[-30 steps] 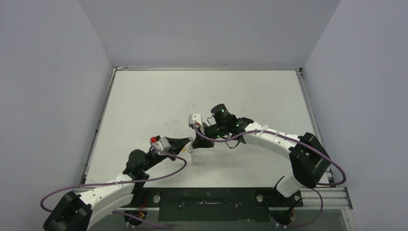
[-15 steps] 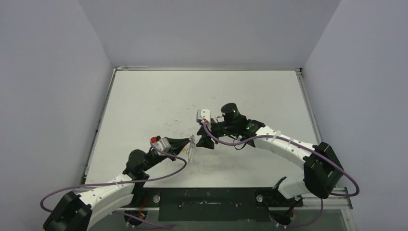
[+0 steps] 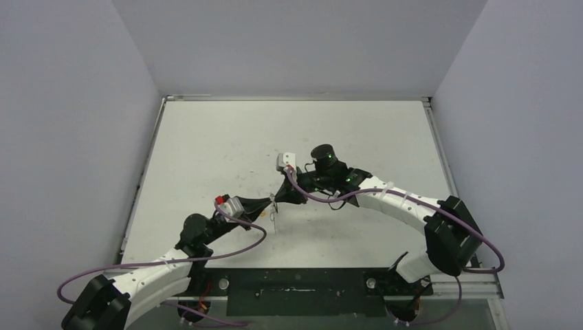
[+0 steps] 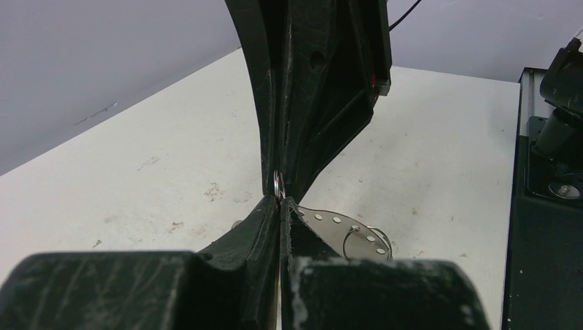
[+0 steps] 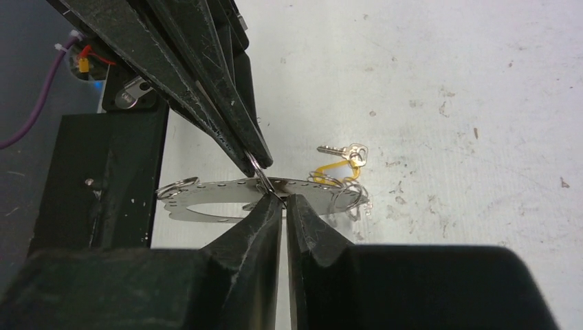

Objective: Put the keys on the keyring

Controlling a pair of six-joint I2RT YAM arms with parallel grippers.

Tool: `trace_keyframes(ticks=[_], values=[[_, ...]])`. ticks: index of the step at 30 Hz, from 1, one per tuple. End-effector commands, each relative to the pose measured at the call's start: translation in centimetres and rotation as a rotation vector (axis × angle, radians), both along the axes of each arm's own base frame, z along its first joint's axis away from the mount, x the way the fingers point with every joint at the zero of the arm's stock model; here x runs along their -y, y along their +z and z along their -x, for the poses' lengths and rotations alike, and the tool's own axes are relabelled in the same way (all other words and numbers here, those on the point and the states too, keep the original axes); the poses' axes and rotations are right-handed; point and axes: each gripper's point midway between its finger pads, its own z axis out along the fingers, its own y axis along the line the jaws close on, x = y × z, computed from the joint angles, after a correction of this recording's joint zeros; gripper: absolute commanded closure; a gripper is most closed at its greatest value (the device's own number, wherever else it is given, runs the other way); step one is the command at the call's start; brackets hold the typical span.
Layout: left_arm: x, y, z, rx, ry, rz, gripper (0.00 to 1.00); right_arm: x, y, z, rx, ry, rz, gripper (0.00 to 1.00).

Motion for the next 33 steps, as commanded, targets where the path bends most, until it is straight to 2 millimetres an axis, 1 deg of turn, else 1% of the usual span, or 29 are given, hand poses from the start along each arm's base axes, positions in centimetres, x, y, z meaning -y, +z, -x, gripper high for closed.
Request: trace_keyframes(ticks=[1, 2, 9, 12, 15, 16, 18, 19, 20, 23, 24, 26, 27, 29, 30, 33], values=[[0.0, 2.0, 0.2, 0.063, -0.01, 0.037, 1.0, -1.2, 2.3, -0.4, 0.04, 0.04, -0.074, 0.98], [0.0, 2.0, 0.2, 0.064, -0.009, 0.038, 1.0, -1.1, 2.1, -0.4, 0.038, 0.041, -0.068, 1.0], [0.1, 2.2, 0.2, 0.067, -0.009, 0.04, 1.0, -0.9, 0.4, -0.5, 0.026, 0.029, -0.024, 1.0], [0.1, 2.3, 0.1, 0.071, -0.011, 0.043, 1.0, -0.9, -0.5, -0.3, 0.003, 0.03, 0.009, 1.0], [0.3, 2.4, 0.0, 0.072, -0.011, 0.04, 1.0, -0.9, -0.8, -0.3, 0.006, 0.024, 0.018, 1.0], [0.3, 2.3, -0.1, 0.071, -0.011, 0.037, 1.0, -0.8, -0.7, -0.4, 0.013, 0.015, 0.017, 0.98], [0.4, 2.3, -0.2, 0.071, -0.011, 0.033, 1.0, -0.4, -0.4, -0.7, 0.023, -0.002, 0.015, 0.91], [0.5, 2.4, -0.3, 0.074, -0.01, 0.033, 1.0, -0.2, -0.3, -0.9, 0.026, -0.015, 0.012, 0.84], [0.5, 2.5, -0.4, 0.076, -0.01, 0.032, 1.0, 0.0, -0.2, -1.0, 0.03, -0.031, 0.013, 0.75], [0.9, 2.7, -1.0, 0.08, -0.006, 0.017, 1.0, 1.0, 0.3, -1.9, 0.052, -0.102, 0.013, 0.53], [1.1, 2.7, -1.2, 0.07, -0.008, 0.009, 1.0, 1.5, 0.3, -2.1, 0.052, -0.132, 0.019, 0.48], [1.6, 2.3, -2.1, 0.071, 0.0, -0.039, 1.0, 2.3, 0.9, -3.2, 0.073, -0.206, 0.004, 0.36], [1.7, 2.4, -2.6, 0.068, 0.008, -0.048, 1.0, 2.9, 1.1, -3.7, 0.076, -0.249, -0.001, 0.29], [2.2, 1.7, -3.9, 0.042, 0.03, -0.081, 1.0, 4.3, 1.7, -4.8, 0.08, -0.343, -0.02, 0.19], [2.4, 1.4, -4.5, 0.032, 0.045, -0.091, 1.0, 5.3, 1.8, -5.7, 0.088, -0.409, -0.022, 0.15], [3.4, 0.8, -6.4, 0.014, 0.066, -0.121, 1.0, 8.2, 2.0, -7.8, 0.096, -0.588, -0.019, 0.03]])
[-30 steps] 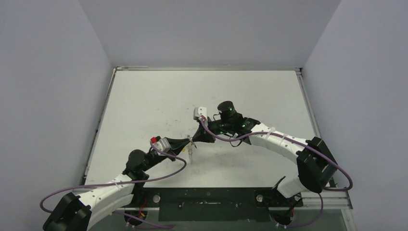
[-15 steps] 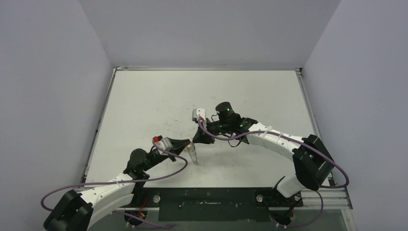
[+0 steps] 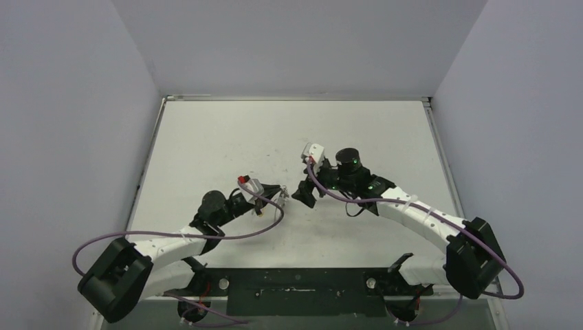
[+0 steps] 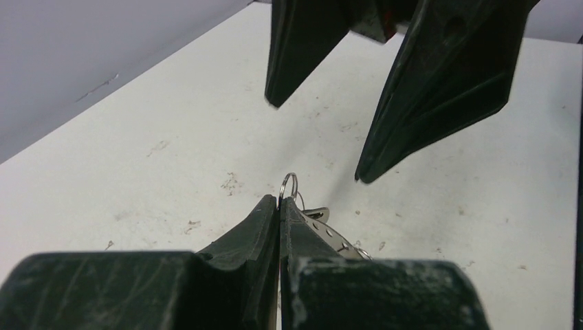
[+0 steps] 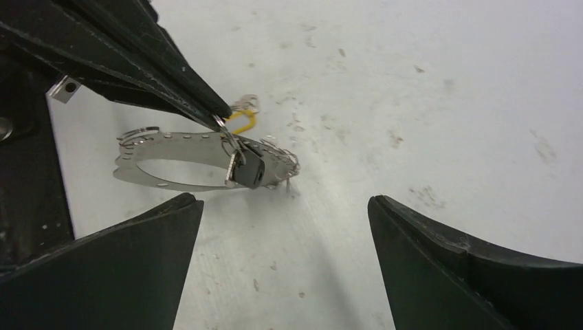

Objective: Put the keys on the keyring

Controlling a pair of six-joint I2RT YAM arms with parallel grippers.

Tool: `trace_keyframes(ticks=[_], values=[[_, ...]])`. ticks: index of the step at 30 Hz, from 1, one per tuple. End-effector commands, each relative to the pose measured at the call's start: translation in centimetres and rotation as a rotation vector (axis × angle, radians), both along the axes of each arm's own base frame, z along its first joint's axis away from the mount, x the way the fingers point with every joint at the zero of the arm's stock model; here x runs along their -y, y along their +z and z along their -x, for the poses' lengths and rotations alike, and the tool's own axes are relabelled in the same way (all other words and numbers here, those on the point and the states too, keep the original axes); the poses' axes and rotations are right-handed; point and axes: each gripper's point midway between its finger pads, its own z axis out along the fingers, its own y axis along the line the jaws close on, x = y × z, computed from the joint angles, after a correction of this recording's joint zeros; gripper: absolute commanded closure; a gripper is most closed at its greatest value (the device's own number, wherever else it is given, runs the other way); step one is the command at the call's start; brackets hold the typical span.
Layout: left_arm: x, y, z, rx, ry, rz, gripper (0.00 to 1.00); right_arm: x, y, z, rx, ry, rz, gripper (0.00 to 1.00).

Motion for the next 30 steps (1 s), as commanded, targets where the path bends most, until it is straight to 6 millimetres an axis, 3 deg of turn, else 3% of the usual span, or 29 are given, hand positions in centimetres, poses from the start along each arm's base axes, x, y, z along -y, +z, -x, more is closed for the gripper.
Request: trace_keyframes(ticks=[1, 10, 14, 16, 17, 22, 23, 30], values=[[1.5, 1.4, -3.1, 0.048, 0.041, -0.015, 1.0, 4.1, 2.8, -4.5, 0.082, -0.317, -0.06, 0.0], [6.4, -0.7, -7.8, 0.034, -0.003, -0.002, 1.0, 11.8, 2.3, -7.3, -0.027, -0.715, -0.106, 0.0], [8.2, -1.2, -9.6, 0.034, -0.016, 0.034, 1.0, 16.4, 0.7, -8.2, -0.139, -1.001, -0.091, 0.0], [8.7, -1.2, -10.1, 0.05, -0.02, 0.064, 0.98, 17.6, -0.1, -8.2, -0.172, -1.044, -0.065, 0.0], [8.7, -1.0, -10.3, 0.062, -0.016, 0.079, 0.88, 18.0, -0.4, -8.2, -0.182, -1.05, -0.061, 0.0], [7.4, -0.5, -11.7, 0.088, 0.095, 0.136, 0.07, 17.9, -2.4, -8.1, -0.267, -1.053, -0.043, 0.0], [6.9, -0.6, -11.8, 0.081, 0.123, 0.135, 0.03, 17.7, -2.9, -8.1, -0.291, -1.054, -0.038, 0.0], [2.7, -1.6, -11.9, 0.014, 0.291, 0.102, 0.03, 15.3, -5.6, -8.9, -0.445, -1.001, -0.048, 0.0]])
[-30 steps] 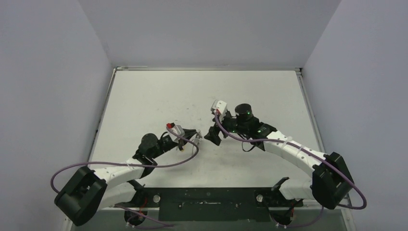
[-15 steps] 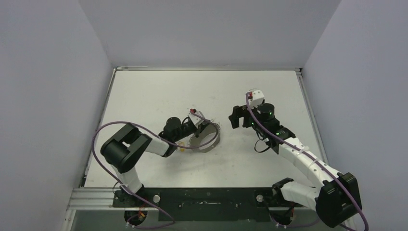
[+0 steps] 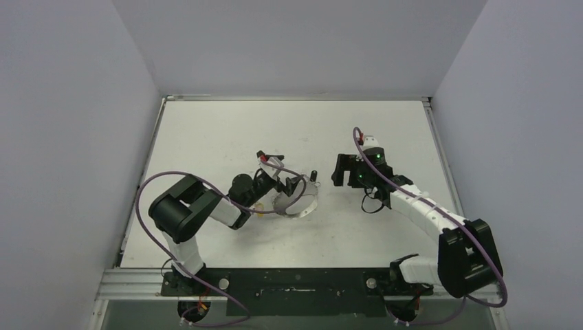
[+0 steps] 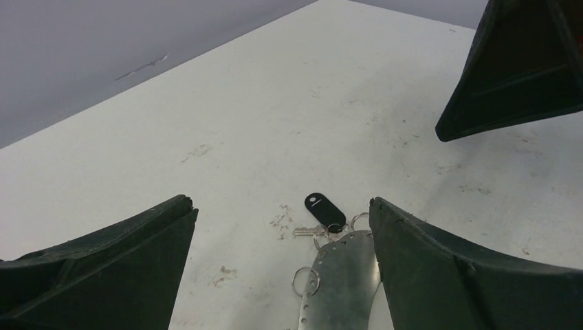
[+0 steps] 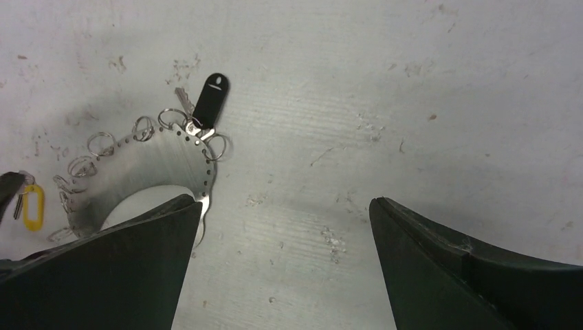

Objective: Put the keys on the keyring

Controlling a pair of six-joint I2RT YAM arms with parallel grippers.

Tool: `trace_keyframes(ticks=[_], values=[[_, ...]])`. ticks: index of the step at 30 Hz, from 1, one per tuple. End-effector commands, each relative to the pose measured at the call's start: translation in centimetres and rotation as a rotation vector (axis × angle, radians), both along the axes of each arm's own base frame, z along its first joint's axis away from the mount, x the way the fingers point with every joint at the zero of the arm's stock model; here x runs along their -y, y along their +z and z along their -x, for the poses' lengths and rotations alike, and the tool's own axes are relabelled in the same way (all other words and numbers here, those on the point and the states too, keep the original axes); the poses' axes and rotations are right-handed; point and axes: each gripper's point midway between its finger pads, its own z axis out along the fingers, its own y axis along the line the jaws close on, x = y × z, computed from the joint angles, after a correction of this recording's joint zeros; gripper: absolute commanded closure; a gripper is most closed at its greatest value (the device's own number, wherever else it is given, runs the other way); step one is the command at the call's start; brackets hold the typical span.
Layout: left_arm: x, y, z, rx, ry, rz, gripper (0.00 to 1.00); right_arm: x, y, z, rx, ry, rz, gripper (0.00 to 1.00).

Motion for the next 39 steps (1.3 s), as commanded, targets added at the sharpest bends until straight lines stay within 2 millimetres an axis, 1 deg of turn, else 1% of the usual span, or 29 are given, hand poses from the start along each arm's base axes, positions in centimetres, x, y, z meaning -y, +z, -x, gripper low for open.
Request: trace_keyframes(ticks=[1, 5, 6, 7, 8, 9, 11, 13, 15, 18, 21, 25, 28, 30, 32, 35, 37, 39], values=[[-3.1, 2.9, -0.4, 0.005, 0.14, 0.069, 0.03, -2.2, 0.6, -1.5, -0.031, 0.006, -0.113, 0.02], [-5.1, 1.8, 0.0, -0.144, 0.226, 0.027, 0.03, -3.5, -0.7, -2.3, -0.087, 0.022, -0.158, 0.08], [-5.7, 1.1, 0.2, -0.199, 0.254, 0.006, 0.03, -4.0, -1.0, -2.4, -0.101, 0.031, -0.174, 0.12], [-6.1, 0.9, 0.3, -0.249, 0.276, -0.01, 0.03, -4.4, -1.3, -2.5, -0.116, 0.037, -0.189, 0.15], [-6.5, 1.0, 0.4, -0.288, 0.295, -0.032, 0.03, -4.8, -1.5, -2.6, -0.131, 0.041, -0.209, 0.21], [-6.9, 0.5, 0.7, -0.33, 0.307, -0.07, 0.03, -5.3, -1.8, -2.7, -0.146, 0.048, -0.232, 0.25], [-7.6, 0.0, 1.4, -0.384, 0.322, -0.124, 0.03, -5.9, -2.6, -2.8, -0.188, 0.045, -0.263, 0.33], [-8.8, -0.4, 1.9, -0.422, 0.36, -0.138, 0.03, -6.5, -3.6, -3.1, -0.215, 0.04, -0.286, 0.39], [-9.6, -0.4, 2.3, -0.424, 0.386, -0.108, 0.03, -6.7, -5.0, -3.2, -0.256, 0.026, -0.295, 0.45], [-10.2, -0.2, 3.0, -0.412, 0.386, -0.056, 0.03, -7.3, -6.2, -3.2, -0.297, 0.019, -0.327, 0.58], [-10.5, 0.0, 3.5, -0.408, 0.378, -0.039, 0.03, -7.8, -7.1, -3.4, -0.327, 0.01, -0.36, 0.61], [-10.6, 0.3, 3.6, -0.402, 0.377, -0.045, 0.03, -8.2, -8.1, -3.8, -0.351, -0.004, -0.382, 0.68], [-10.7, 0.3, 3.6, -0.394, 0.377, -0.05, 0.03, -8.7, -8.4, -3.9, -0.373, 0.004, -0.399, 0.76], [-10.7, 0.5, 3.5, -0.388, 0.377, -0.049, 0.03, -8.6, -8.5, -3.5, -0.39, 0.001, -0.395, 0.77], [-10.6, 0.7, 3.5, -0.384, 0.373, -0.046, 0.03, -8.1, -8.5, -3.1, -0.39, -0.008, -0.372, 0.76], [-10.4, 0.8, 3.5, -0.383, 0.364, -0.046, 0.03, -6.9, -8.3, -2.6, -0.381, -0.033, -0.315, 0.69], [-10.4, 0.7, 3.6, -0.387, 0.36, -0.047, 0.03, -6.2, -7.9, -2.7, -0.36, -0.051, -0.288, 0.65], [-10.3, 0.6, 3.5, -0.391, 0.359, -0.049, 0.03, -5.4, -8.0, -2.1, -0.373, -0.069, -0.25, 0.63]])
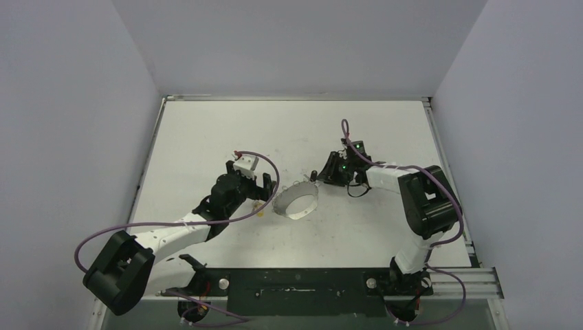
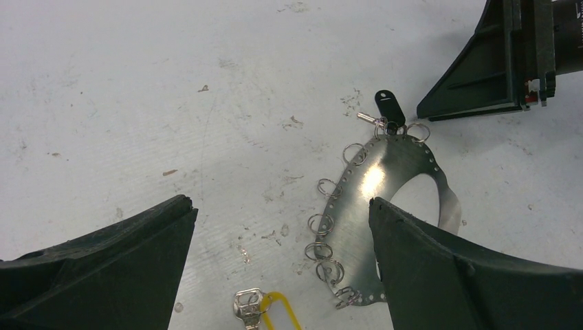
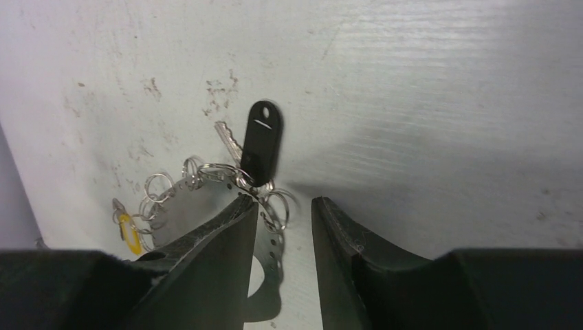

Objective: Put the keys on the keyring

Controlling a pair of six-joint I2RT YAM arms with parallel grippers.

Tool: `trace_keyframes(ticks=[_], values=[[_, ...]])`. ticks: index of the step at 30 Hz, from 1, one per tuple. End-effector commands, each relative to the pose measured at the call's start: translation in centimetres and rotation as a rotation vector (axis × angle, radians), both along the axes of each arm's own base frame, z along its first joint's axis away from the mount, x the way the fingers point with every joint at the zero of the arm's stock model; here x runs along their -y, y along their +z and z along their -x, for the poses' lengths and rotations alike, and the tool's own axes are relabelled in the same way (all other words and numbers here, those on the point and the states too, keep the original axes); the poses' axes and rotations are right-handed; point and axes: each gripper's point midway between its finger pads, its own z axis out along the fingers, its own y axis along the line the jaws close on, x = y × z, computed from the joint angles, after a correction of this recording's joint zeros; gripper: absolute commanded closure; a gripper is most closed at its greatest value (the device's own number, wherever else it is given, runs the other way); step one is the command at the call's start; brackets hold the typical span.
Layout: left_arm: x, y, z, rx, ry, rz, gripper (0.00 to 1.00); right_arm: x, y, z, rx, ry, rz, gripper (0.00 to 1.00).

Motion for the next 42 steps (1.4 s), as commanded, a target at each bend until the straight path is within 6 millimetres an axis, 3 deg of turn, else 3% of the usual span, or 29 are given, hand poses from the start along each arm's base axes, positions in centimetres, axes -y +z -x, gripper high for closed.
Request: trace_keyframes(ticks=[1, 10, 20, 27, 35, 42], values=[[0.3, 1.5, -0.4, 0.028, -0.006, 0.024, 0.03, 2.7, -0.3, 1.2, -0.026, -0.037, 0.124, 0.63], [-0.6, 1.4, -0.8, -0.021, 0.06, -0.006, 0.03, 0.7, -1.6, 2.6, -0.112, -0.016, 0.022, 0.75], [-0.8, 1.5, -0.9, -0.016, 0.073, -0.007, 0.03, -1.7, -1.4, 1.7, -0.113, 0.002, -0.073, 0.83], [-0.9, 1.5, -0.9, -0.014, 0.073, -0.006, 0.03, -1.8, -0.7, 1.3, -0.087, 0.03, -0.068, 1.0], [-0.5, 2.1, -0.6, 0.028, 0.03, -0.004, 0.03, -1.8, 4.2, 0.7, 0.121, 0.195, 0.003, 1.0], [0.3, 3.9, 0.8, 0.185, -0.092, 0.008, 0.06, -4.1, 8.7, 1.7, 0.313, 0.4, 0.032, 1.0]])
